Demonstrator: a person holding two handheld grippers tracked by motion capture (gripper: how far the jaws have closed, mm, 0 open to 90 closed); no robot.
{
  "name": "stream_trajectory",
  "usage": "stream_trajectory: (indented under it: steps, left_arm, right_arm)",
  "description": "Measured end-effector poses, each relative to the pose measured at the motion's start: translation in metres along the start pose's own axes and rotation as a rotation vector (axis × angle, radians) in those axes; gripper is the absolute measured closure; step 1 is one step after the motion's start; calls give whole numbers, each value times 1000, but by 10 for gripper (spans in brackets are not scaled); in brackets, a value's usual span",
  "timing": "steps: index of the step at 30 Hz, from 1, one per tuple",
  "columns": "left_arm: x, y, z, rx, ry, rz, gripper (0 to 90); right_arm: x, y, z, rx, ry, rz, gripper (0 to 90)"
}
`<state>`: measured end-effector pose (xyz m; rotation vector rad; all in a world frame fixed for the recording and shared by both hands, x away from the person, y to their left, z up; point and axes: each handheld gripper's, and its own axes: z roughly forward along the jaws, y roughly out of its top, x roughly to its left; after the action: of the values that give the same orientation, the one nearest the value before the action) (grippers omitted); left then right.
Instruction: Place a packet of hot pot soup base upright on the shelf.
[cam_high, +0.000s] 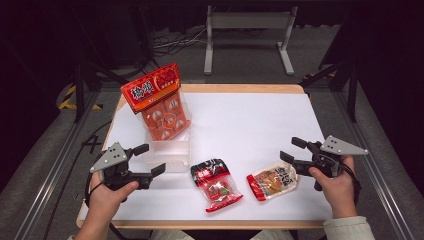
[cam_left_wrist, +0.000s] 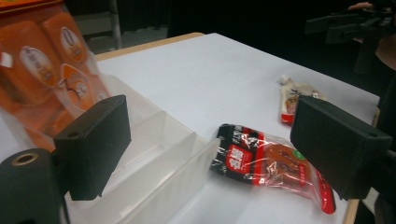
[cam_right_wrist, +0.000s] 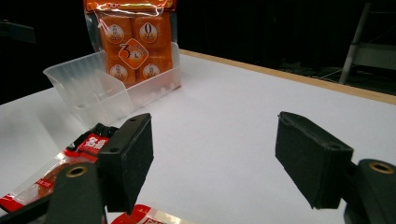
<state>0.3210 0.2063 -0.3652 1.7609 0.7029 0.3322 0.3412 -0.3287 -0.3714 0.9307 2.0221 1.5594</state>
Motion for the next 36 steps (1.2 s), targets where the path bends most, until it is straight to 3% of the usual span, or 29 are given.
stream_trajectory:
  steps: [5, 18, 27, 36]
  left_arm:
    - [-4, 0, 5, 10, -28, 12, 132]
    - [-1, -3, 14, 22, -51, 11, 126]
    - [-3, -3, 13, 21, -51, 18, 125]
    - [-4, -2, 10, 27, -47, 31, 125]
  right_arm:
    - [1, -2, -4, 9, -6, -3, 282]
    - [5, -10, -12, 44, -27, -25, 270]
    - [5, -25, -14, 109, -37, 6, 255]
    - [18, -22, 4, 147, 41, -19, 253]
